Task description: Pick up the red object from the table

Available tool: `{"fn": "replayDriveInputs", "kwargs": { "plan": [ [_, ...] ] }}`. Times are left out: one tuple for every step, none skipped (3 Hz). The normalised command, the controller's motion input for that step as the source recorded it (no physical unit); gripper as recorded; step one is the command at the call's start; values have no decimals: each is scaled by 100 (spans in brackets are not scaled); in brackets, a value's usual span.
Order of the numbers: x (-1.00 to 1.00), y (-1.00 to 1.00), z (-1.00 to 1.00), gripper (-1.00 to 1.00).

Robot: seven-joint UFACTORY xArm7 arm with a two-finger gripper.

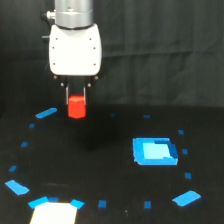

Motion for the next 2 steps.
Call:
{"fn": "replayDriveInputs", "kwargs": {
  "plan": [
    [-5,10,28,-100],
    [-23,-4,68,-100]
  ]
}}
